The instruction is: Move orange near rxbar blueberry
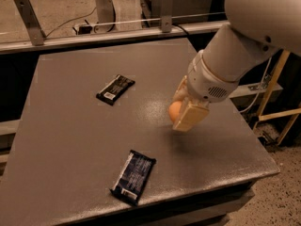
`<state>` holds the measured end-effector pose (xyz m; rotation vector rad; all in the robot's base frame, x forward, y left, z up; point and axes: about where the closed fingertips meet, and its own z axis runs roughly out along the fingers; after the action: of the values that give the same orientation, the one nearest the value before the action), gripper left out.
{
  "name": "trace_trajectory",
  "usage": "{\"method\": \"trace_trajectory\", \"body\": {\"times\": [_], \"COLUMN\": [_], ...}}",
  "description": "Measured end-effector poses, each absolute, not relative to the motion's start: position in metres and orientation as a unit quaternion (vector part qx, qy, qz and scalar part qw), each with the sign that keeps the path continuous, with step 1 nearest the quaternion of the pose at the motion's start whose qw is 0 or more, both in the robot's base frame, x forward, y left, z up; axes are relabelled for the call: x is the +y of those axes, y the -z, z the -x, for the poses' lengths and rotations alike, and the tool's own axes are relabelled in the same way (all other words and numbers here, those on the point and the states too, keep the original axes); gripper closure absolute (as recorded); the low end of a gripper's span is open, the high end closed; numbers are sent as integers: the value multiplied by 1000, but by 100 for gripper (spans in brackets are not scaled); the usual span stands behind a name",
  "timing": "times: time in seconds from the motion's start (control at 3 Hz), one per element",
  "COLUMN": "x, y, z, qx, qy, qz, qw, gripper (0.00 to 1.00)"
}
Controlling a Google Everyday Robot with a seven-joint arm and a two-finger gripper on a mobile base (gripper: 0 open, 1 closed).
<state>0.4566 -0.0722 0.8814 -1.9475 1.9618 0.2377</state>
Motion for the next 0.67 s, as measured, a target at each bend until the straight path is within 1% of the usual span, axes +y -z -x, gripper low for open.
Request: {"method": "trace_trajectory", "body": {"times": [0.33, 0.67], "x": [-71, -67], "y": [-883, -874], "z": [-454, -448], "qx": [694, 681], "qy": [-83, -87], "qz": [692, 708], "qw": [183, 166], "gripper": [100, 100]}}
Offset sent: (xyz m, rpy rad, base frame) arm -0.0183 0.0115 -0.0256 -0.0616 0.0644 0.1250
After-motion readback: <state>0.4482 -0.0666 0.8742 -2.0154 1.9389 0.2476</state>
